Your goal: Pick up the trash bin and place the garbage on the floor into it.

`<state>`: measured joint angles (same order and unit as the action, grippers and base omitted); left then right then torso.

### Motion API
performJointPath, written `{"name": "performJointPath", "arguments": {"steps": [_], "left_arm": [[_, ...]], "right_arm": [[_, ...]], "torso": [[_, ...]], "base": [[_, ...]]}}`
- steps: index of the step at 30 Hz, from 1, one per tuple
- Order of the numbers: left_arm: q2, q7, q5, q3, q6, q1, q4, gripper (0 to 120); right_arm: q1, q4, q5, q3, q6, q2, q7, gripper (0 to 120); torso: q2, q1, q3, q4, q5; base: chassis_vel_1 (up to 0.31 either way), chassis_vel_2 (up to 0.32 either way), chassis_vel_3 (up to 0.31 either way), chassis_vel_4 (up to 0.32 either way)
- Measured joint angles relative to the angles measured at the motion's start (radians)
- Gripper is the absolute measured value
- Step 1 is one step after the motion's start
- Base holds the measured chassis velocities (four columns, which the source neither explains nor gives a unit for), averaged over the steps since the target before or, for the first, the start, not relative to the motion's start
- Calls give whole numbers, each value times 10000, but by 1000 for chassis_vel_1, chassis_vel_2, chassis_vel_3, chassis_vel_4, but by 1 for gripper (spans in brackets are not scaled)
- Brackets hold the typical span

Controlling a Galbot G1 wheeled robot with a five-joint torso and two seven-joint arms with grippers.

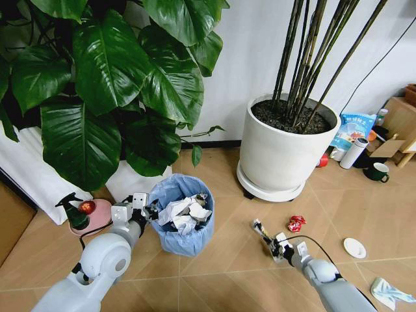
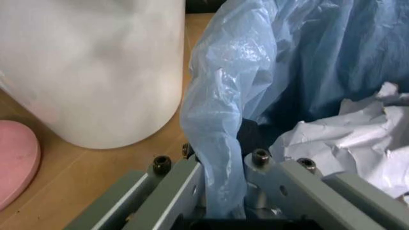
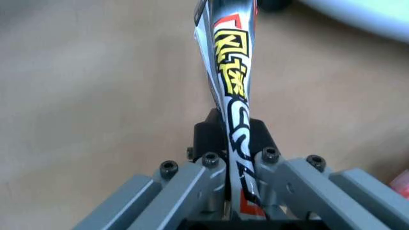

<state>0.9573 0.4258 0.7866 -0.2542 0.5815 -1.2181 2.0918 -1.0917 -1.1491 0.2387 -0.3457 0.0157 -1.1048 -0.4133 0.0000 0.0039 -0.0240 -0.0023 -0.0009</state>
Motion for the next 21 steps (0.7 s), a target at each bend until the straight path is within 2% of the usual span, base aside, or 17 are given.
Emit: {"name": "performJointPath", "arguments": {"steps": [2, 5, 6, 8, 10, 11, 16, 18, 20, 21], "left_arm": [[11, 1, -2, 17, 3, -3, 3, 0], [34, 7, -4, 101, 21, 3, 4, 0], [34, 7, -4, 101, 21, 3, 4, 0], [34, 9, -4, 164, 32, 9, 2, 0], [37, 8, 19, 256, 82, 55, -30, 0], [38, 8, 27, 278, 96, 71, -41, 0], [36, 8, 102, 405, 161, 184, -116, 0], [17, 7, 287, 651, 244, 452, -274, 0], [-12, 0, 436, 998, 279, 790, -434, 0], [-12, 0, 436, 998, 279, 790, -434, 0]], "right_arm": [[-101, -453, 114, -115, -96, 108, 51, 0], [-448, -2219, 646, -526, -564, 493, 232, 0], [-448, -2219, 646, -526, -564, 493, 232, 0], [-573, -3069, 1056, -667, -834, 685, 391, 0], [-645, -4491, 1674, -820, -1281, 966, 669, 0], [-646, -4683, 1763, -835, -1344, 1003, 707, 0], [-612, -6049, 2354, -857, -1810, 1280, 967, 0], [-433, -7448, 2925, -646, -2271, 1595, 1343, 0], [-251, -8346, 3325, -299, -2628, 1784, 1650, 0], [-251, -8346, 3325, -299, -2628, 1784, 1650, 0]], "torso": [[0, 0, 0, 1, 1], [0, 0, 0, 0, 0], [0, 0, 0, 0, 0], [0, 1, 0, -1, 2], [0, 0, 1, 0, 1], [0, 0, 0, 0, -1], [0, 0, 0, 2, -1], [0, 0, 0, 2, -3], [0, 0, 0, 0, 4], [0, 0, 0, 0, 4]], "base": [[0, 0, 0, 0], [0, 0, 0, 0], [0, 0, 0, 0], [0, 0, 0, 0], [0, 0, 0, 0], [0, 0, 0, 0], [0, 0, 0, 0], [0, 0, 0, 0], [0, 0, 0, 0], [0, 0, 0, 0]]}}
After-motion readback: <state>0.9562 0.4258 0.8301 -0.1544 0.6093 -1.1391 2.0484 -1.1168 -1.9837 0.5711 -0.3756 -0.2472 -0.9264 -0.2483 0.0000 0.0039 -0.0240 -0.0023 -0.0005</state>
